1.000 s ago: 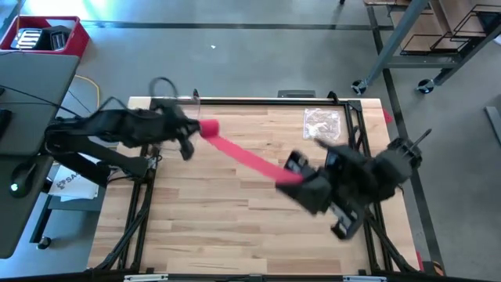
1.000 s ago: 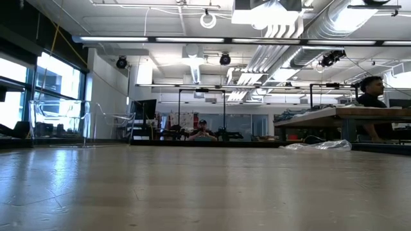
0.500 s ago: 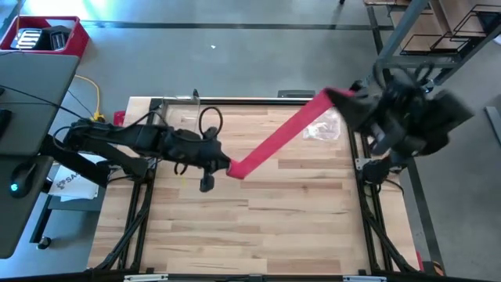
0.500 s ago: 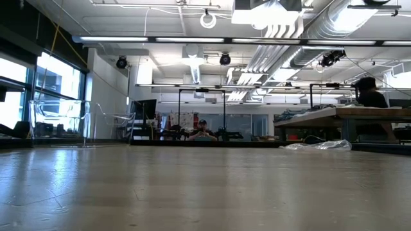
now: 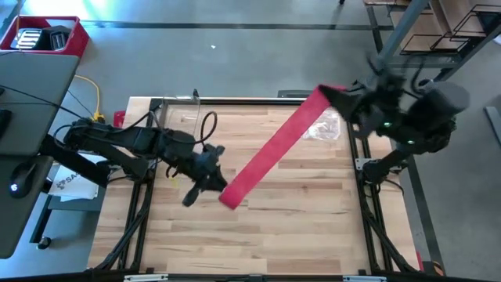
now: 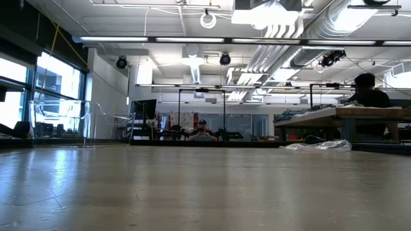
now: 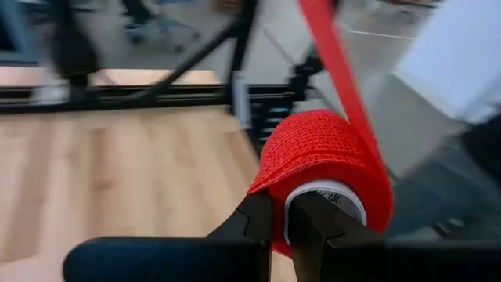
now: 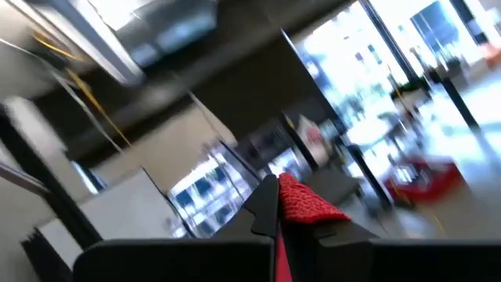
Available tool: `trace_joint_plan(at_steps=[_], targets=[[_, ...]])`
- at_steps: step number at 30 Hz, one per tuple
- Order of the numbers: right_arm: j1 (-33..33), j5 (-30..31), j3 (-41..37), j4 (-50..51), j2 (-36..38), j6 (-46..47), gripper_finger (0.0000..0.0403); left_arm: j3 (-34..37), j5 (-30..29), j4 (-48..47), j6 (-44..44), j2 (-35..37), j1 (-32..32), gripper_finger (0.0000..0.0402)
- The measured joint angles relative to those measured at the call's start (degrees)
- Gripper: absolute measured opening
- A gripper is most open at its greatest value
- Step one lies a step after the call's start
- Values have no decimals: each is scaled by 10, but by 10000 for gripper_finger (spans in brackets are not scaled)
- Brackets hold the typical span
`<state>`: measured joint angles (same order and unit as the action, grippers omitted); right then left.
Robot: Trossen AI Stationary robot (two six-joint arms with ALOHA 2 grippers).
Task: Roll bandage
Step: Roll the red bandage
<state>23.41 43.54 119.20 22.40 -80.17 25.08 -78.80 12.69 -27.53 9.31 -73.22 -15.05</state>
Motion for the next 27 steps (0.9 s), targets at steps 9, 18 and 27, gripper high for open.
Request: trace_joint_plan(at_steps=[9, 18, 27], targets=[[-17, -22, 0, 372, -19, 308, 0, -91, -18, 14, 15, 0, -65, 14], [-16, -150, 0, 425, -94, 346, 0, -169, -50, 80, -17, 0, -93, 14], [-16, -233, 0, 264, -197, 249, 0, -173, -134, 262, -96, 0, -94, 14]])
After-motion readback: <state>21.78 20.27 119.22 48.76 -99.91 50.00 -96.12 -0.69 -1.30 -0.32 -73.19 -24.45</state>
